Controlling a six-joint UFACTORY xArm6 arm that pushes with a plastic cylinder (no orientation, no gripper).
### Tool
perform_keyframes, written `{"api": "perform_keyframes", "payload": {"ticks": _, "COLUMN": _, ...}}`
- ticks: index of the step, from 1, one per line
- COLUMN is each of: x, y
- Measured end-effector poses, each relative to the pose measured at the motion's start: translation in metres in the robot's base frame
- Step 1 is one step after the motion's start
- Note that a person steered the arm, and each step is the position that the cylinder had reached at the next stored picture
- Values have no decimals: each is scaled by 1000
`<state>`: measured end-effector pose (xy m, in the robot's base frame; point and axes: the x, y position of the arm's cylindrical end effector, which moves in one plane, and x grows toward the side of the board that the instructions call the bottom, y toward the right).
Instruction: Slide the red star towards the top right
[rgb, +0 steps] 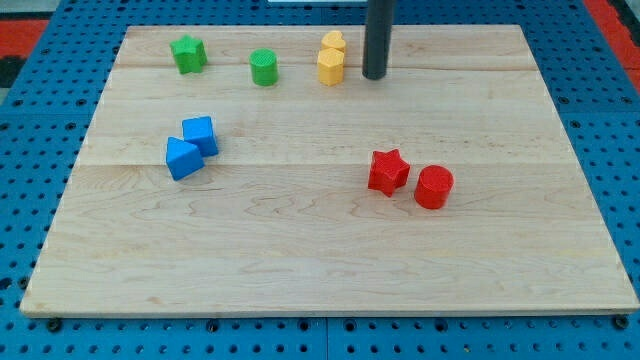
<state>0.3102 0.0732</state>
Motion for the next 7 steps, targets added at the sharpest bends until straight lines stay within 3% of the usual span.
{"api": "perform_keyframes", "payload": {"ticks": 4, "x": 32, "y": -60}}
{"api": "perform_keyframes", "payload": {"ticks": 5, "x": 98, "y": -71}}
{"api": "perform_keyframes", "payload": {"ticks": 7, "x": 151, "y": -76}}
